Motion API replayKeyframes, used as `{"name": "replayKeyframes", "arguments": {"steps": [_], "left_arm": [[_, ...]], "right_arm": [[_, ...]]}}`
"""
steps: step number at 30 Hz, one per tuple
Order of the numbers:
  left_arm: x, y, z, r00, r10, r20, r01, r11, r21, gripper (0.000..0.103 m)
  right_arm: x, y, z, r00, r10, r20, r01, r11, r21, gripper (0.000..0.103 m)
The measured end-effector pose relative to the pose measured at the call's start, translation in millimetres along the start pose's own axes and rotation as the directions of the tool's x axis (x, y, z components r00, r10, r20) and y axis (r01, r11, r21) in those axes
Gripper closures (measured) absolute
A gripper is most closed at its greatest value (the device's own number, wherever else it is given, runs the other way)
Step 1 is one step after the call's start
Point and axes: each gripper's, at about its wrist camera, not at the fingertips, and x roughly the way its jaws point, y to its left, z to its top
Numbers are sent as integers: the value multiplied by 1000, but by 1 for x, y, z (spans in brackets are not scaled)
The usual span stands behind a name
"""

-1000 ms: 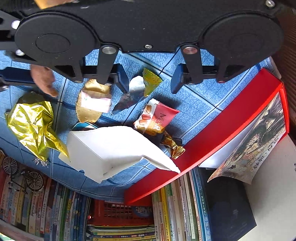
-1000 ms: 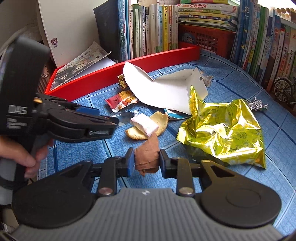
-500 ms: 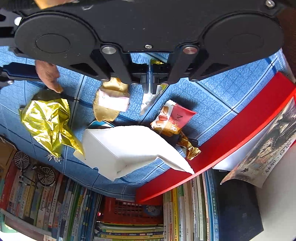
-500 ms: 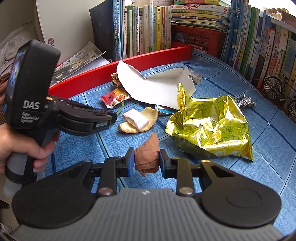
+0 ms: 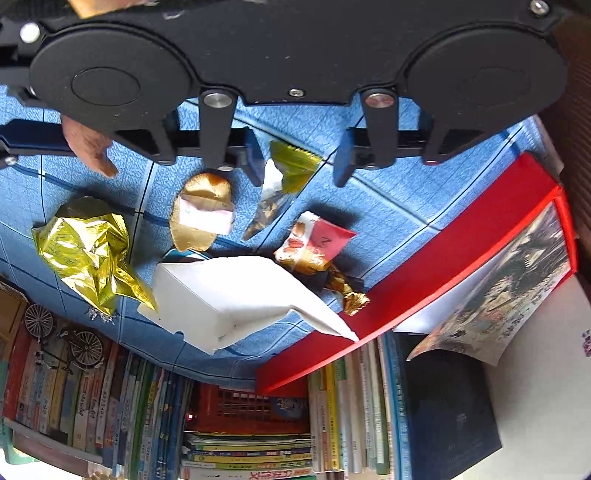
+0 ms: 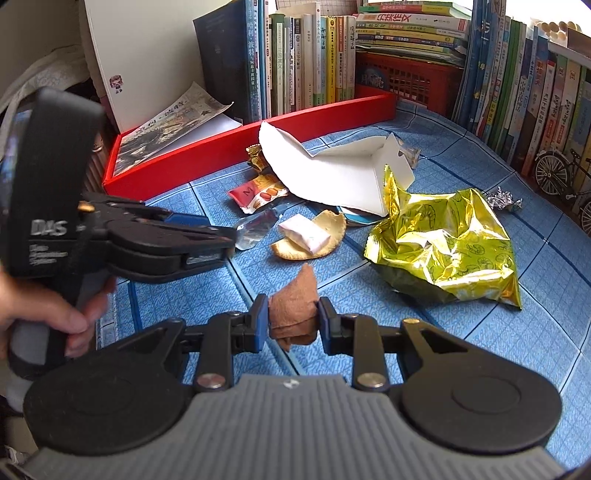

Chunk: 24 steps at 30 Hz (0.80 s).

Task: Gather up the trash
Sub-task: 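Carry the brown scrap and foil wrapper with both tools down over the bin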

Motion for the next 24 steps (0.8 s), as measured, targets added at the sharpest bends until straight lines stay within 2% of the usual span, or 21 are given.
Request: {"name": "replayKeyframes", "arguments": {"steps": [3, 5, 8, 24], "left_arm": [[16, -8, -2, 999, -10, -34, 11, 999, 45, 61], [20, -9, -4, 1000, -14, -7, 14, 1000, 28, 61], [22, -4, 0, 998, -51, -21, 50, 998, -34, 74], [-17, 7, -6, 998, 5, -59, -10, 996, -89, 75]], "right_arm": [[-1, 0, -5, 1000, -9, -7, 9, 1000, -2, 70], [-1, -2, -7, 1000, -14, -14, 14, 1000, 2, 70], [-1, -5, -9, 1000, -22, -15, 22, 1000, 4, 70], [2, -6, 0, 1000, -3, 1, 3, 1000, 10, 70]]}}
